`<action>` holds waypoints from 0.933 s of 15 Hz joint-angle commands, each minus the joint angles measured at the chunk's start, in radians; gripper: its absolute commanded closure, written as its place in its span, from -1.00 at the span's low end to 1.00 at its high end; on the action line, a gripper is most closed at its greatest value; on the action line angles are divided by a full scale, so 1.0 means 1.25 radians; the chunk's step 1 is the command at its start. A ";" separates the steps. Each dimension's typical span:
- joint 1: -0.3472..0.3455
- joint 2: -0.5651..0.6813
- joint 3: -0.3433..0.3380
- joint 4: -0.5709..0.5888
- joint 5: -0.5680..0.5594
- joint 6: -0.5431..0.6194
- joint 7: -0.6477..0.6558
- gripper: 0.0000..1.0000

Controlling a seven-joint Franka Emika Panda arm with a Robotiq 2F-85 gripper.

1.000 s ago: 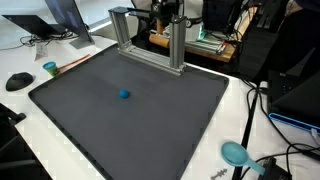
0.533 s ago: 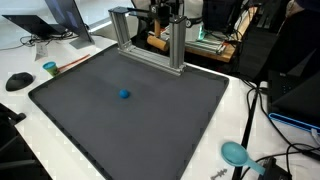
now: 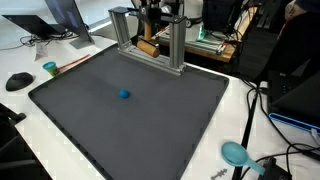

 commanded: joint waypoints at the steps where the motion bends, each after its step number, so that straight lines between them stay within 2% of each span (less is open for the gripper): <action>1: -0.013 0.107 0.011 0.126 -0.043 0.010 0.003 0.57; 5: -0.005 0.236 0.015 0.254 -0.114 0.035 0.018 0.57; 7: 0.003 0.303 0.011 0.322 -0.149 0.003 0.021 0.57; 8: 0.011 0.327 0.002 0.347 -0.131 -0.009 0.010 0.57; 9: 0.016 0.264 -0.006 0.264 -0.113 0.028 0.001 0.07; 11: 0.020 0.315 -0.011 0.308 -0.112 0.022 0.000 0.07; 14: 0.022 0.335 -0.013 0.329 -0.112 0.016 0.000 0.07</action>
